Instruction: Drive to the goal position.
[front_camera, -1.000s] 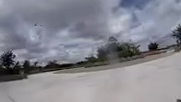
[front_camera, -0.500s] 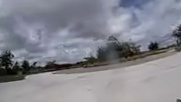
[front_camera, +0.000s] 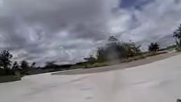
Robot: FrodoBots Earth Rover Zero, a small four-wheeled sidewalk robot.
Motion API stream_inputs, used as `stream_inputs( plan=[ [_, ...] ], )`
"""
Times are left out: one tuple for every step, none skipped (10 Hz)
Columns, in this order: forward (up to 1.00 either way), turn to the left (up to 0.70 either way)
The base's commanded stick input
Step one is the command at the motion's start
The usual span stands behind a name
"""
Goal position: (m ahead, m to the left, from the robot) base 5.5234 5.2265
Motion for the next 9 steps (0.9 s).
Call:
stream_inputs(
  plan=[
    [0.69, 0.01],
    [0.69, 0.01],
    [0.69, 0.01],
    [0.69, 0.01],
    [0.69, 0.01],
    [0.69, 0.01],
    [0.69, 0.01],
    [0.69, 0.01],
    [0.69, 0.01]
  ],
)
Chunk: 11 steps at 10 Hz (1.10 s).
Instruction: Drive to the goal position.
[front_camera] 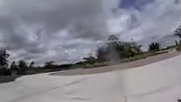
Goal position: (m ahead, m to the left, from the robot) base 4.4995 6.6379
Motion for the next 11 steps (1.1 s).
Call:
stream_inputs(
  plan=[
    [0.69, 0.01],
    [0.69, 0.01],
    [0.69, 0.01],
    [0.69, 0.01],
    [0.69, 0.01],
    [0.69, 0.01],
    [0.69, 0.01],
    [0.69, 0.01],
    [0.69, 0.01],
    [0.69, 0.01],
    [0.69, 0.01]
  ],
)
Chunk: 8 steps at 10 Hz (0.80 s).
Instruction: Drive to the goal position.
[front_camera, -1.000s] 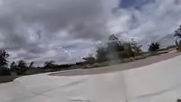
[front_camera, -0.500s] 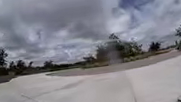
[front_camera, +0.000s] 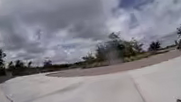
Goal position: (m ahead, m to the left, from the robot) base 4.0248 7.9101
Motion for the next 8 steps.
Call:
stream_inputs(
  plan=[
    [0.69, 0.01],
    [0.69, 0.01],
    [0.69, 0.01],
    [0.69, 0.01],
    [0.69, 0.01],
    [0.69, 0.06],
    [0.69, 0.13],
    [0.69, 0.14]
  ],
)
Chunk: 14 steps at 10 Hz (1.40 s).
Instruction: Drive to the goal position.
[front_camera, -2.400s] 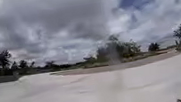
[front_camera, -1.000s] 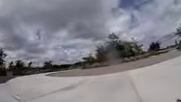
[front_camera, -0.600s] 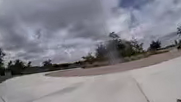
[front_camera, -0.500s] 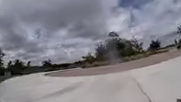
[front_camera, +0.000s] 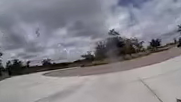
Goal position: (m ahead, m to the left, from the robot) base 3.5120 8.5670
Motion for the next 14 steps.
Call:
stream_inputs(
  plan=[
    [0.69, 0.14],
    [0.69, 0.14],
    [0.69, 0.14],
    [0.69, 0.14],
    [0.69, 0.14],
    [0.69, 0.14],
    [0.69, 0.14],
    [0.69, 0.14],
    [0.69, 0.14],
    [0.69, 0.14],
    [0.69, 0.14],
    [0.69, 0.14],
    [0.69, 0.14],
    [0.69, 0.14]
  ],
)
